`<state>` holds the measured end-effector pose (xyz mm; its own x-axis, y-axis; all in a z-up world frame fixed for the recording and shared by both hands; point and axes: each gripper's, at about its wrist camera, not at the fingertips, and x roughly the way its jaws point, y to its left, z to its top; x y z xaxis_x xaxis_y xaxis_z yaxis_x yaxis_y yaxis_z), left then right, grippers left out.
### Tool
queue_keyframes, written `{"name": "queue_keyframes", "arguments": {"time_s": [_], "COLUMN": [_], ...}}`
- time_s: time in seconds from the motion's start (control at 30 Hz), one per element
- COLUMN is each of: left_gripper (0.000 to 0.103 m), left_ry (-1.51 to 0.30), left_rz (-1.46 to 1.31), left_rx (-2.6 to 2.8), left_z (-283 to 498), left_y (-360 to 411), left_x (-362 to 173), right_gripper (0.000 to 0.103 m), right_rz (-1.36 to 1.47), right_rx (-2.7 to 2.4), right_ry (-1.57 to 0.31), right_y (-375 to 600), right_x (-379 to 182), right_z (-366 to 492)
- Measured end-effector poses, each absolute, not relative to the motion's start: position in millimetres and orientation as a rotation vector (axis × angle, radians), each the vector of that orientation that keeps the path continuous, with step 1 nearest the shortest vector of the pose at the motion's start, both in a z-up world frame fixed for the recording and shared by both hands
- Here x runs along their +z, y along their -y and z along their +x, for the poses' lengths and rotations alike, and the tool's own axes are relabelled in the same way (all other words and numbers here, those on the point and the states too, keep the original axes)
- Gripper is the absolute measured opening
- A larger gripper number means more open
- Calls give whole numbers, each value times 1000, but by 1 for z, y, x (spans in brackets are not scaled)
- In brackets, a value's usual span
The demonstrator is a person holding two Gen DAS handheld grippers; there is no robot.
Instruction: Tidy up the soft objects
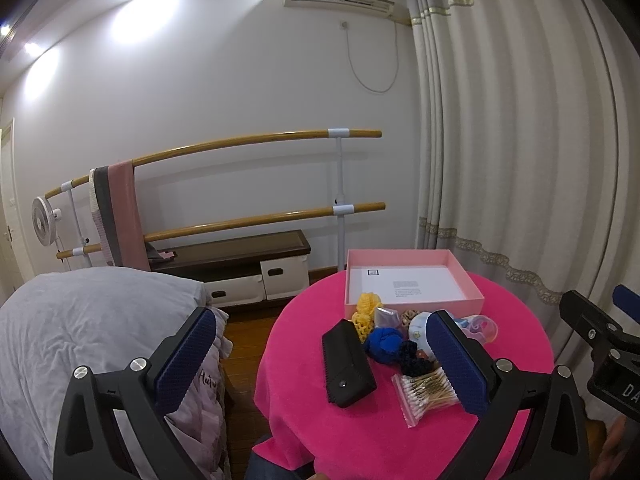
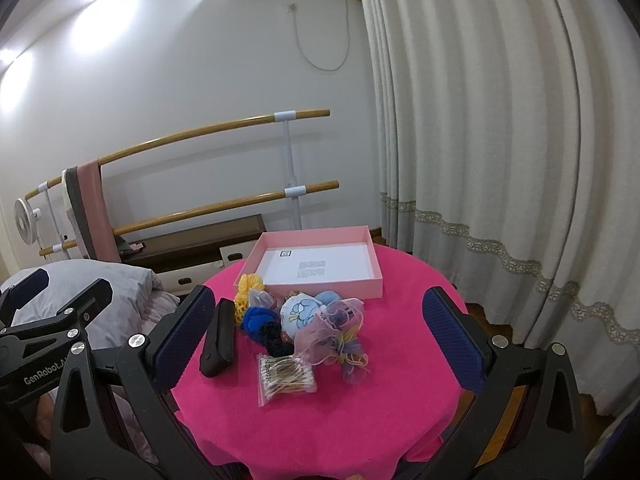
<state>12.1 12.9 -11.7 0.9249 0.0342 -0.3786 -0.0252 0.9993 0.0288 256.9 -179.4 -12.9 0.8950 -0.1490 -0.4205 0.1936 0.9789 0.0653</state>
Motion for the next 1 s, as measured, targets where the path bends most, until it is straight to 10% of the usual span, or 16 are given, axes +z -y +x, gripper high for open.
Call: {"name": "queue_keyframes", "arguments": {"time_s": [1.0], "left_gripper": [103], "left_ry": [-386], "left_rz": [4], "left_rx": [22], "left_z": [10], "left_y": [-13], "left_x": [-5], "right_gripper": [103], "right_rz": [101], "right_rx": [-178], "right_ry": [-433], "right_y": [177], "right_x": [-13], "right_z": [258]}}
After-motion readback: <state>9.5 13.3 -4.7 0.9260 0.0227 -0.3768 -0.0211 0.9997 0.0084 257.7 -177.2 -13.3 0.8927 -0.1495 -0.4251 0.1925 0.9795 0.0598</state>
